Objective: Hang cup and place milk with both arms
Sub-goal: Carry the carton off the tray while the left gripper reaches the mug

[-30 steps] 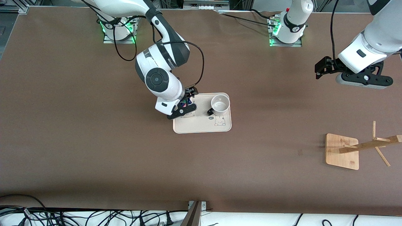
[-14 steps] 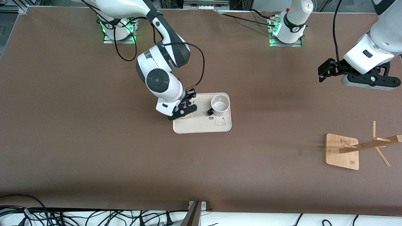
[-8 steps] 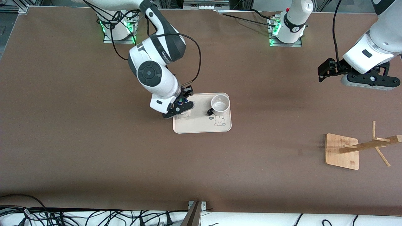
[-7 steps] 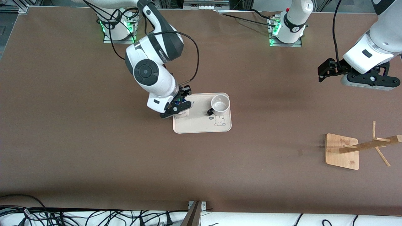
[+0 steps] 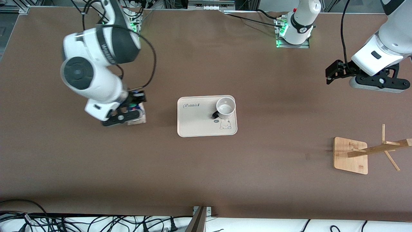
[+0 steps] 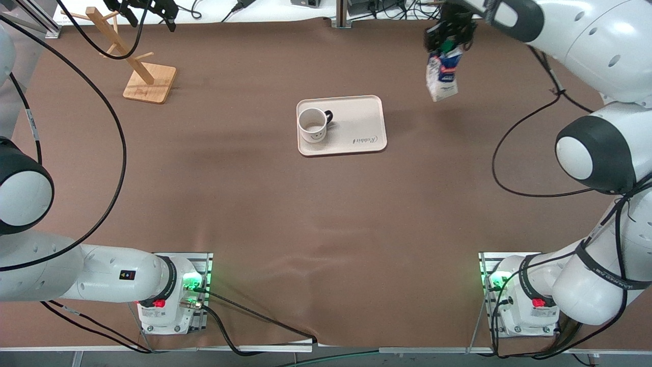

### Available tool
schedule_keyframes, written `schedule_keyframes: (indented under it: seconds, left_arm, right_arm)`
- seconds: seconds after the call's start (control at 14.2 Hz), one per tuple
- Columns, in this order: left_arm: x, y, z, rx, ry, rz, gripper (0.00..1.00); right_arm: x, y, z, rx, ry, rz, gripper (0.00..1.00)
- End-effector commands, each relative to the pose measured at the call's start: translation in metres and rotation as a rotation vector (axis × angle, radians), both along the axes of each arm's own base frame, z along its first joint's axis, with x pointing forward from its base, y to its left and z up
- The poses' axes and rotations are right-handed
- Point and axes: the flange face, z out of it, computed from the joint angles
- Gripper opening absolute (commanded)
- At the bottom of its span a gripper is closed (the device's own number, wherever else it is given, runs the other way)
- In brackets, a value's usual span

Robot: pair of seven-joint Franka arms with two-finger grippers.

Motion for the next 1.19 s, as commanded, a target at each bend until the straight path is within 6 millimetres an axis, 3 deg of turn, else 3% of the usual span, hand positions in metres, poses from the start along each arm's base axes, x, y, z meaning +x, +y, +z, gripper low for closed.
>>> schedule_keyframes:
  seconds: [0.0, 0.21, 0.49, 0.77, 0.98, 1.12]
  left_arm:
    - [0.002, -0.003, 0.005, -0.01, 0.009, -0.02, 1.0]
    - [-0.001, -0.01, 0.006, -0.01, 0.019, -0.024, 1.0]
    - [-0.017, -0.049, -0.002, 0.003, 0.097, -0.101, 1.0]
    - [-0.026, -0.109, -0.017, 0.002, 0.128, -0.218, 1.0]
    - [-0.013, -0.177, -0.051, -0.026, 0.175, -0.329, 1.0]
    - [-0.007, -0.213, -0.067, -0.039, 0.195, -0.386, 1.0]
  right_arm:
    - [0.009, -0.035, -0.002, -0.012, 0.007, -0.043, 0.3]
    - [0.021, -0.074, -0.01, 0.002, 0.014, -0.117, 0.3]
    - [0.031, -0.108, -0.034, 0.006, 0.055, -0.189, 0.3]
    - [0.04, -0.154, -0.064, 0.045, 0.107, -0.282, 0.3]
    - [0.046, -0.173, -0.082, 0.133, 0.129, -0.356, 0.3]
    - [0.047, -0.178, -0.09, 0.15, 0.144, -0.368, 0.31]
